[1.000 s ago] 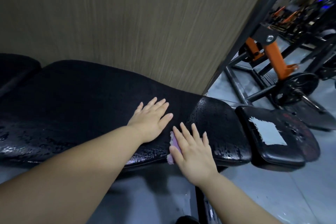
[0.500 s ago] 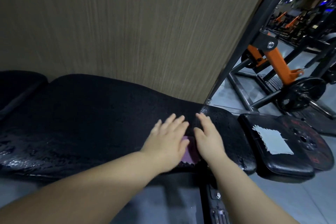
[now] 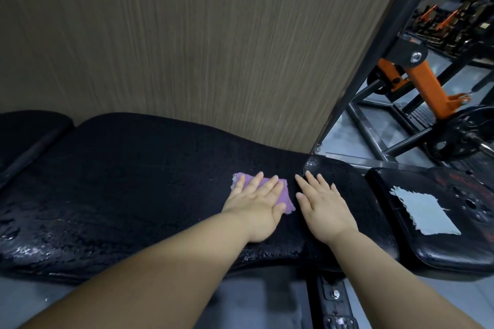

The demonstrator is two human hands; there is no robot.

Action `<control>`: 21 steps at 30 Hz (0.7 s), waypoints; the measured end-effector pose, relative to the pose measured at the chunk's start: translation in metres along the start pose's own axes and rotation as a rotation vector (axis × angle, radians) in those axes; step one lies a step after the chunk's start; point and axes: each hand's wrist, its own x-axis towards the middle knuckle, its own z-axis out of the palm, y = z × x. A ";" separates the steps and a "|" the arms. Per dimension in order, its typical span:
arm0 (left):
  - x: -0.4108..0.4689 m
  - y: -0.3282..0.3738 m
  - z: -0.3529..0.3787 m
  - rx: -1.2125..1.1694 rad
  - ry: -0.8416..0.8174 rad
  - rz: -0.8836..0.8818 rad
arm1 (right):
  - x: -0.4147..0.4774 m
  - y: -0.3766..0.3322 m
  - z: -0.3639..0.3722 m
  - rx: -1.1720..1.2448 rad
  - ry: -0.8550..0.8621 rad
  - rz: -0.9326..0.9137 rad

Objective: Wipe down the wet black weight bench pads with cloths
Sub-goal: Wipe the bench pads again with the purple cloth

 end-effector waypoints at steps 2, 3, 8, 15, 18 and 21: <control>0.017 -0.007 -0.008 0.005 -0.003 -0.011 | 0.000 0.000 0.001 -0.015 0.004 0.000; 0.026 -0.010 -0.012 0.005 -0.004 -0.015 | 0.000 0.000 0.002 -0.021 0.007 0.000; 0.073 -0.025 -0.030 0.005 -0.021 -0.019 | 0.004 0.002 0.006 -0.059 0.011 0.001; 0.124 -0.030 -0.045 0.050 0.007 -0.071 | 0.007 0.004 0.010 -0.079 0.027 0.006; 0.137 -0.033 -0.049 0.044 0.001 -0.088 | 0.009 0.004 0.010 -0.088 0.028 0.007; 0.139 -0.032 -0.049 0.056 -0.008 -0.088 | 0.011 0.005 0.011 -0.096 0.027 0.011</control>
